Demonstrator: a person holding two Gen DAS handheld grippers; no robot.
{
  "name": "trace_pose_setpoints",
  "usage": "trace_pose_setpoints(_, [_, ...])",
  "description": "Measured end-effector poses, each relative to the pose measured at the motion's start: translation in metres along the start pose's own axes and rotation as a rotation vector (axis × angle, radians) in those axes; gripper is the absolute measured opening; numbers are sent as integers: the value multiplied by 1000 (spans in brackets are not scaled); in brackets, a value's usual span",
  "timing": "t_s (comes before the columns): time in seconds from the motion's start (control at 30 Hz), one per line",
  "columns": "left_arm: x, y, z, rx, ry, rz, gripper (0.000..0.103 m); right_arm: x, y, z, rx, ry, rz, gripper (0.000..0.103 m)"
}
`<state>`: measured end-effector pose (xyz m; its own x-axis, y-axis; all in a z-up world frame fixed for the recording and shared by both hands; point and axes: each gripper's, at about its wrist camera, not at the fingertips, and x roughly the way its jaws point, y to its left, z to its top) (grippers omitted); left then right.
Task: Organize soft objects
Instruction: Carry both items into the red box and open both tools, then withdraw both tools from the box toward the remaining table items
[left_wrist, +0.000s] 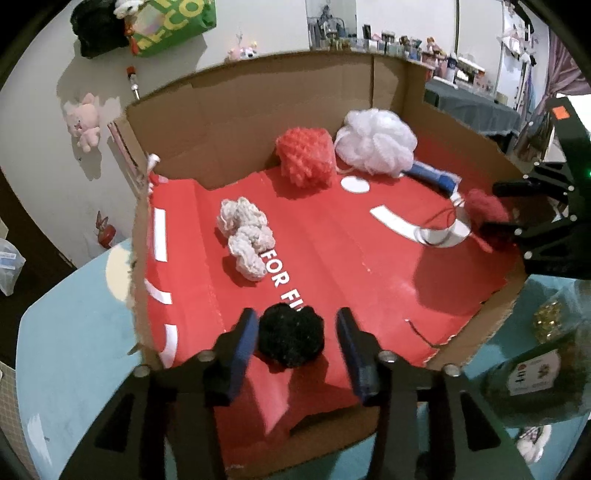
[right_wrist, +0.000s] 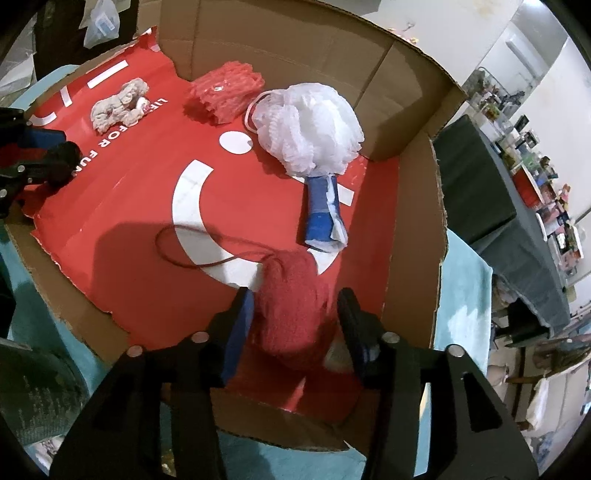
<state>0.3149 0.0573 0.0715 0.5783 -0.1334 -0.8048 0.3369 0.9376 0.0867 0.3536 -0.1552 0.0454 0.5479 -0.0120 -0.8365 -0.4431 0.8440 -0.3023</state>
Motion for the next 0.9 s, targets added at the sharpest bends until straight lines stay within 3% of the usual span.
trace_pose_setpoints(0.03, [-5, 0, 0, -10, -14, 5, 62, -1, -1, 0, 3, -2, -4, 53])
trace_pose_setpoints(0.2, [-37, 4, 0, -65, -75, -3, 64, -17, -9, 0, 39, -27, -12, 55])
trace_pose_setpoints(0.27, [-52, 3, -2, -74, -109, 3, 72, -29, -13, -1, 57, -46, -9, 56])
trace_pose_setpoints(0.4, [-92, -3, -7, -94, -200, 18, 83, -67, -22, -5, 99, -118, -5, 70])
trace_pose_setpoints(0.53, [-130, -13, -19, -120, -285, 25, 96, -114, -22, -17, 133, -207, 6, 74])
trace_pose_setpoints(0.63, [-158, -23, -31, -137, -350, 25, 100, -149, -18, -29, 168, -277, 22, 85])
trace_pose_setpoints(0.83, [-201, -38, -58, -184, -442, 34, 103, -211, -3, -65, 213, -407, 44, 87])
trace_pose_setpoints(0.9, [-212, -45, -70, -194, -469, 42, 103, -225, 3, -76, 226, -434, 55, 92])
